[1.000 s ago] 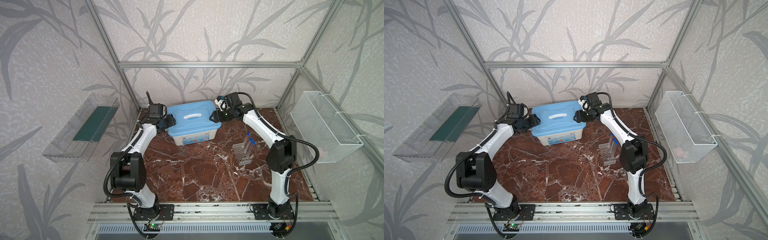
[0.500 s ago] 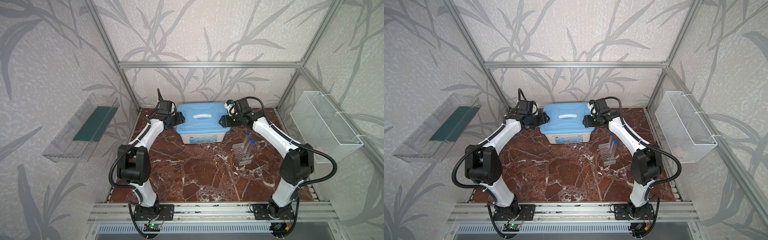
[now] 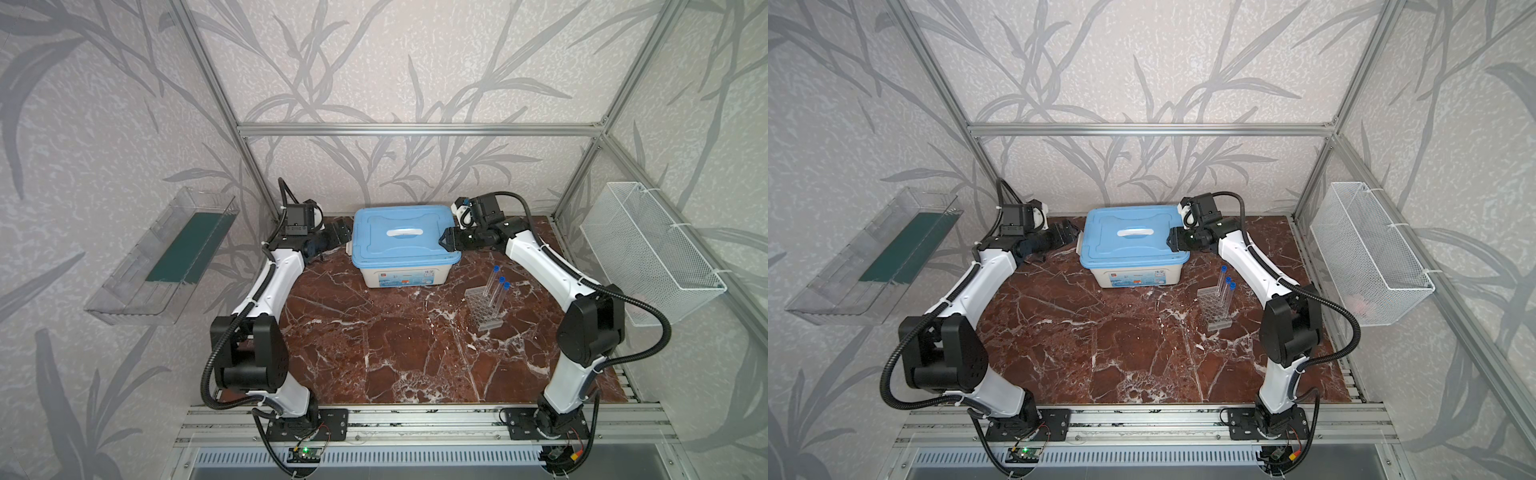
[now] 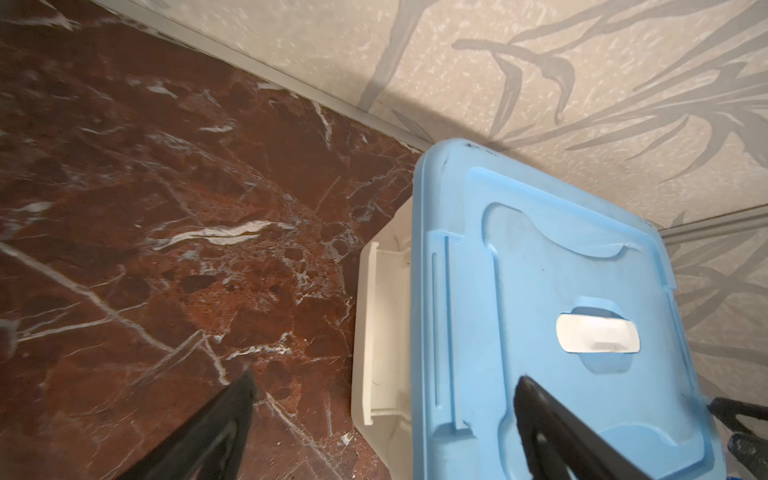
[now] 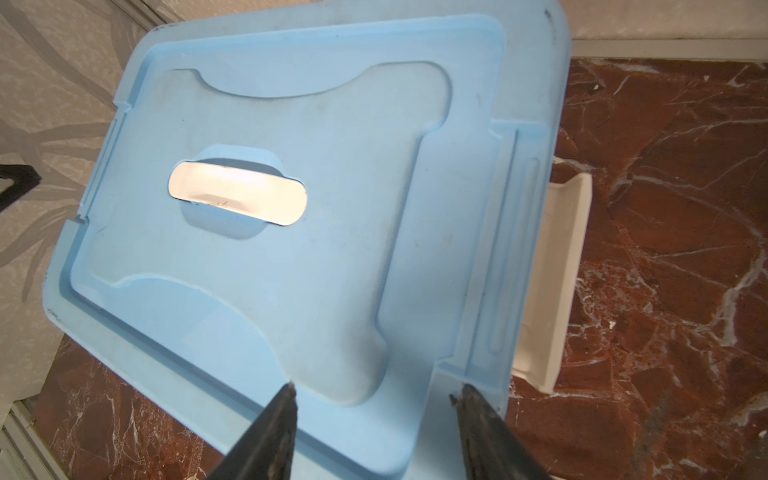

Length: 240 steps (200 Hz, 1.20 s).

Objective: Organize the chemistry lab equipment

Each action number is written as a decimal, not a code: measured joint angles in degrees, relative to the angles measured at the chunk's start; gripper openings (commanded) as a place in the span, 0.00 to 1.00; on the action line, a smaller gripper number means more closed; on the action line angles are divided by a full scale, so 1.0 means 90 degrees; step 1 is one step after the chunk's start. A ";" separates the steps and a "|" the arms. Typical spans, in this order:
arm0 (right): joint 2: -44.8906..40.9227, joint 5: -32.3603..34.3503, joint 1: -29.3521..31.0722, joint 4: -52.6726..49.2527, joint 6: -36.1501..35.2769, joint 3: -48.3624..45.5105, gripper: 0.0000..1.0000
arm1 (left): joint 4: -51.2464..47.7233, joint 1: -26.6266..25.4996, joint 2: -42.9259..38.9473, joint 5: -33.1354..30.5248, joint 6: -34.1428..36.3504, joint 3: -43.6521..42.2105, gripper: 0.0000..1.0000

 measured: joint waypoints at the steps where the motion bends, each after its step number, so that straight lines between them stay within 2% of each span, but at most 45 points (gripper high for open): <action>1: 0.0000 -0.0002 -0.0002 0.0002 0.0000 0.0000 0.62 | 0.0022 -0.0002 0.0010 0.0017 0.0000 -0.0024 0.99; 66: -0.0015 -0.0117 -0.0041 0.0270 -0.0058 -0.0148 0.62 | 0.0794 -0.0027 0.0624 0.0801 -0.0301 -0.0301 0.99; 110: -0.0015 -0.0177 -0.0056 0.0498 -0.0073 -0.0250 0.61 | 0.1100 -0.0080 0.0821 0.1304 -0.0539 -0.0299 0.88; 129: -0.0015 -0.0187 -0.0058 0.0580 -0.0073 -0.0289 0.61 | 0.1103 -0.0221 0.0821 0.1309 -0.0491 -0.0296 0.79; 230: -0.0017 -0.0187 -0.0066 0.0882 -0.0070 -0.0469 0.60 | -0.0376 -0.0981 0.0831 -0.0704 0.0493 0.0763 0.49; 240: -0.0017 -0.0189 -0.0066 0.0884 -0.0073 -0.0469 0.60 | -0.0493 -0.1052 0.0855 -0.0925 0.0544 0.0848 0.41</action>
